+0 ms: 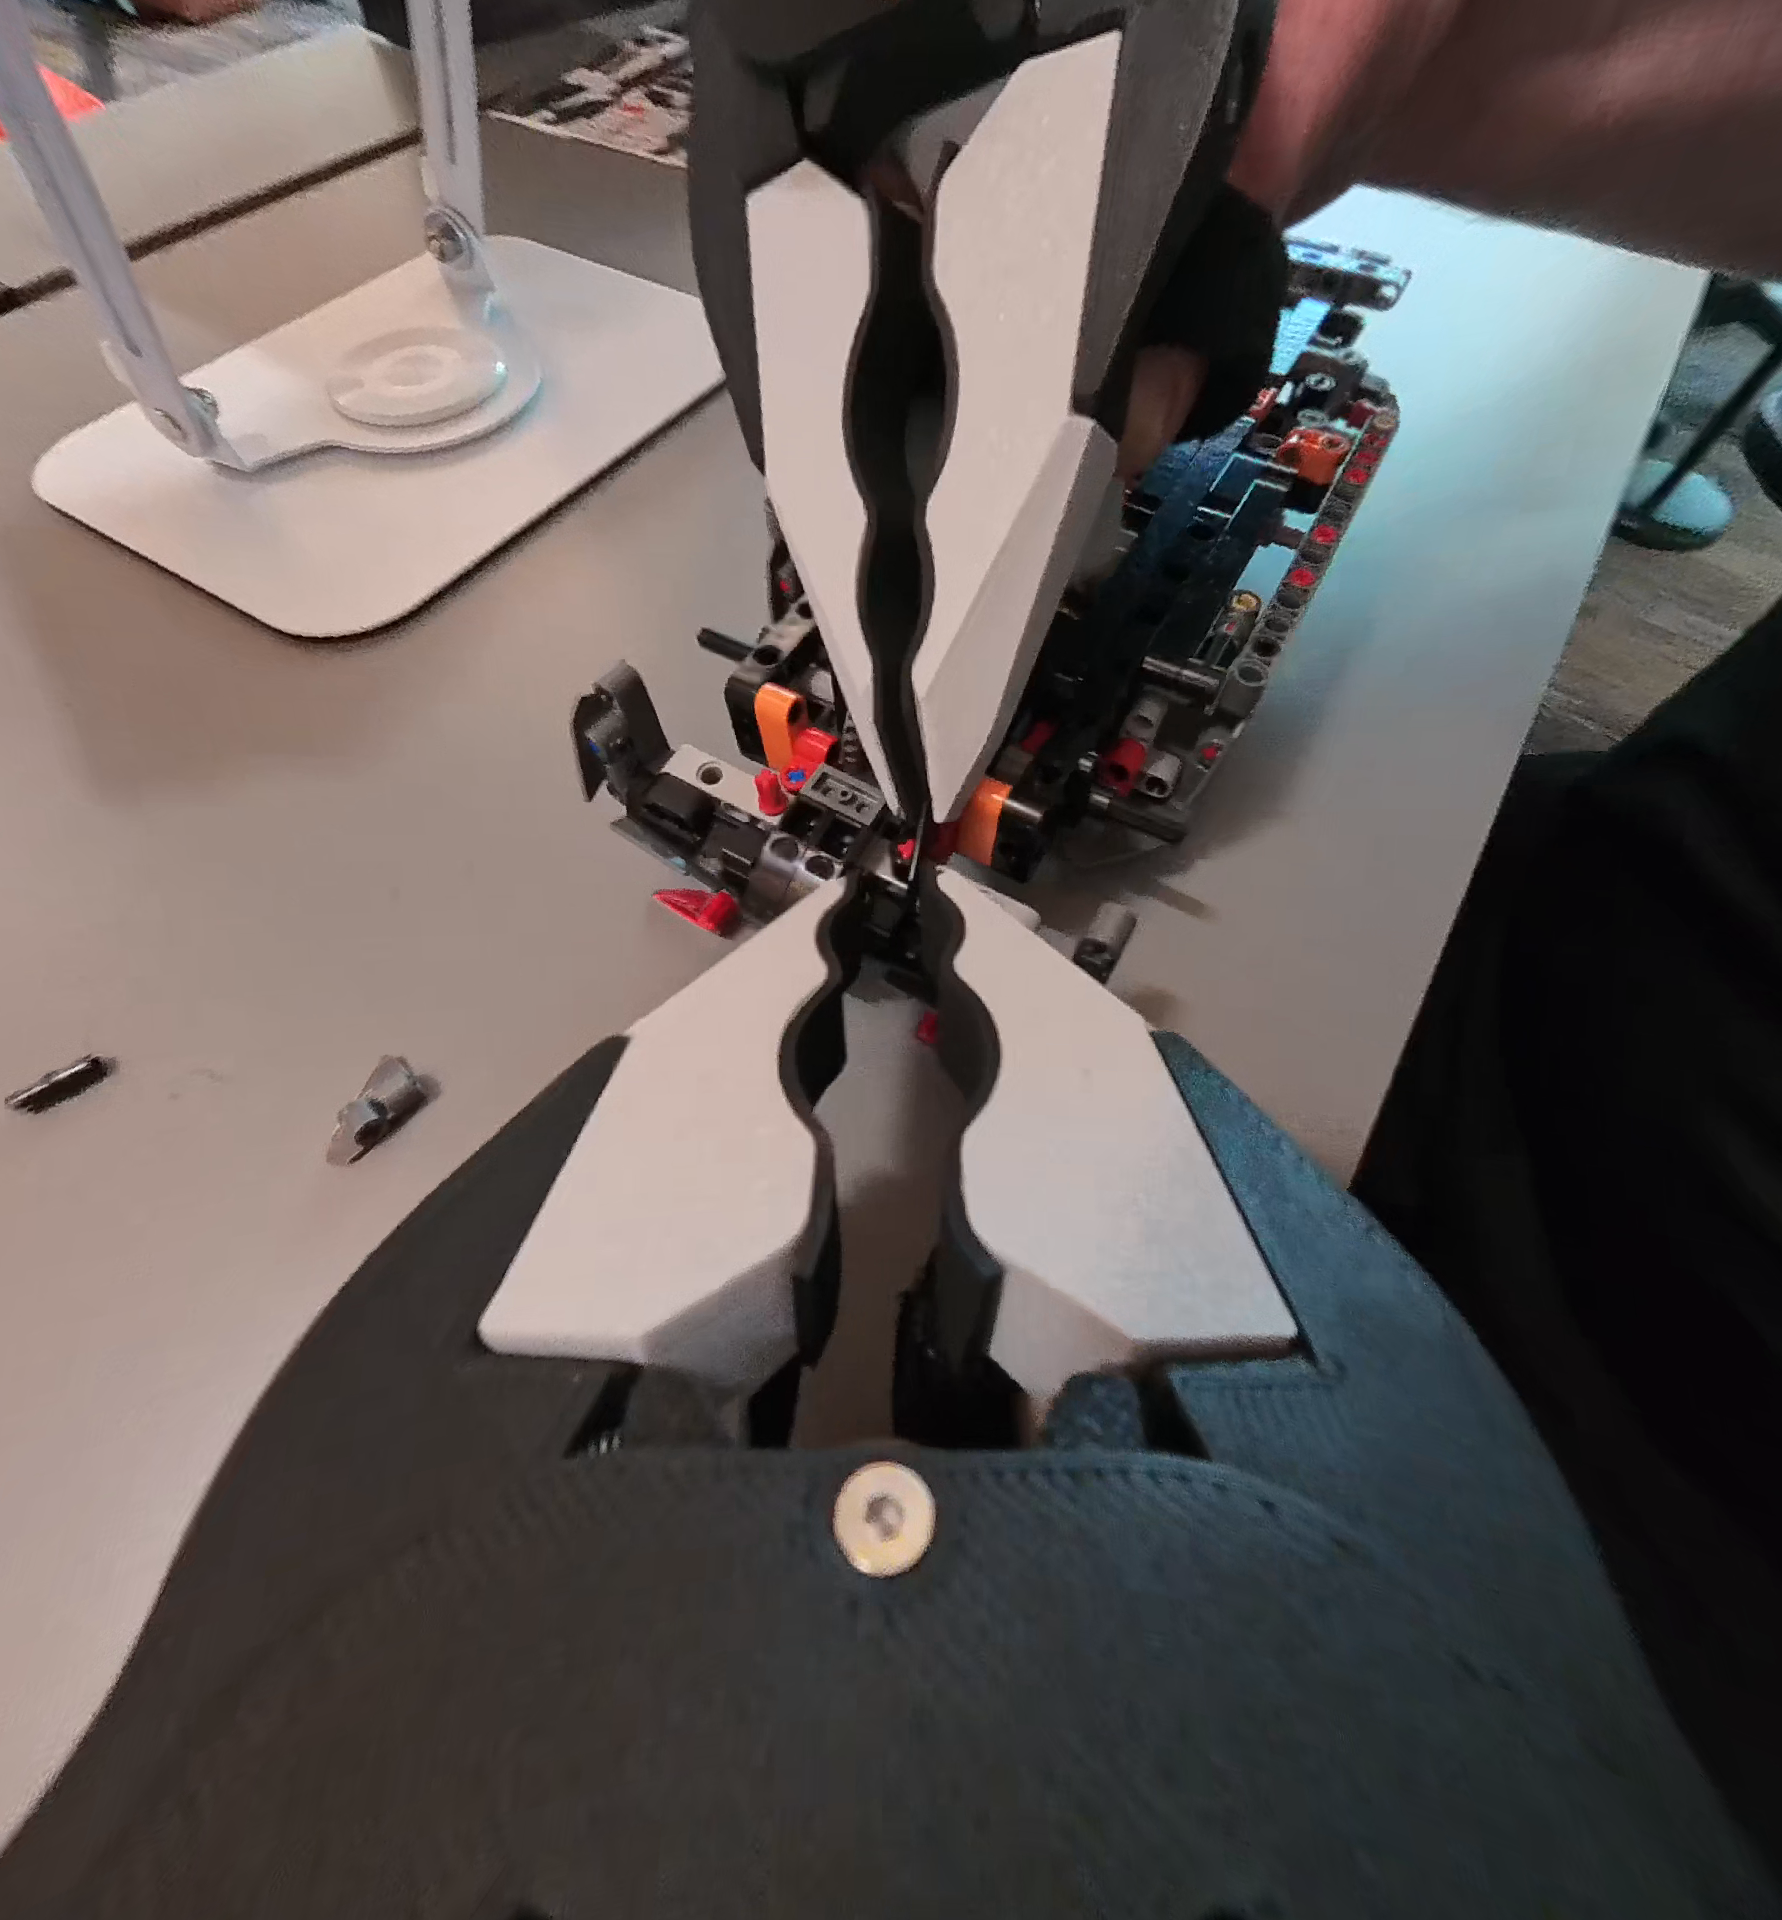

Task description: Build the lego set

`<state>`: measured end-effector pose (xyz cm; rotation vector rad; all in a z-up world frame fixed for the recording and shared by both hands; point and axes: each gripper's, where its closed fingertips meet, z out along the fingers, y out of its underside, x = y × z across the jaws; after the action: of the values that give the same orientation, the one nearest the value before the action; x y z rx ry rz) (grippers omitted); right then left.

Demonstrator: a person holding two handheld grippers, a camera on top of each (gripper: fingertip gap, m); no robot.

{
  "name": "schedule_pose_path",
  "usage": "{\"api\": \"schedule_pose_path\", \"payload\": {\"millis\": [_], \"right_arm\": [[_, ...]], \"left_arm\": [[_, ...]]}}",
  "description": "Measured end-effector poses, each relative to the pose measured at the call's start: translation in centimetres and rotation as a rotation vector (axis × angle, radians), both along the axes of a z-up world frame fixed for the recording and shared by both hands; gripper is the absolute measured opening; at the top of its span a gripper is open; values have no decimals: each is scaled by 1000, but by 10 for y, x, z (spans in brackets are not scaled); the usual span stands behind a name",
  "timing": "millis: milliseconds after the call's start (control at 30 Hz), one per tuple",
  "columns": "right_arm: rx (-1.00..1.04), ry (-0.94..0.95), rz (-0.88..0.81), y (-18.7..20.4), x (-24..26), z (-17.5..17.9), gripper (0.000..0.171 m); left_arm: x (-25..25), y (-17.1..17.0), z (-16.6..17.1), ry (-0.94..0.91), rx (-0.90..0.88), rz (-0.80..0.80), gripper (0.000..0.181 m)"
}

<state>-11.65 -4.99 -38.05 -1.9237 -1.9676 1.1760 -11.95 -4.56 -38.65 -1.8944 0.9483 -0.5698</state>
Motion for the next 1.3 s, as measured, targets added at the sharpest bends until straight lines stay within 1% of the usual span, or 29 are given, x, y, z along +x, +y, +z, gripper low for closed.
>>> {"api": "schedule_pose_path", "payload": {"millis": [67, 133, 200, 300, 333, 433, 533, 600, 867, 1300], "right_arm": [[14, 18, 0, -1, 0, 2, 5], [68, 28, 14, -1, 1, 1, 2], [101, 34, 43, -5, 1, 0, 0], [110, 43, 48, -6, 2, 0, 1], [108, 48, 46, -6, 2, 1, 3], [112, 61, 56, -7, 4, 2, 3], [123, 56, 72, -10, 5, 0, 0], [131, 46, 87, -11, 5, -1, 0], [116, 44, 102, -14, 7, -1, 0], [111, 47, 129, -17, 8, -1, 0]], "left_arm": [[-3, 1, 4, 3, 47, 48, 8], [-9, 4, 6, 31, 94, 106, 9], [-15, 6, 2, 94, 117, 121, 14], [-15, 3, 0, 137, 131, 57, 27], [-18, 5, -1, 157, 139, 59, 29], [-16, 2, 3, 147, 140, -4, 45], [-6, -3, 3, 155, 153, -82, 47], [-4, -1, 0, 178, 157, -96, 45], [1, -6, -3, 136, 108, -192, 30], [3, -8, -4, 125, 73, -292, 27]]}}
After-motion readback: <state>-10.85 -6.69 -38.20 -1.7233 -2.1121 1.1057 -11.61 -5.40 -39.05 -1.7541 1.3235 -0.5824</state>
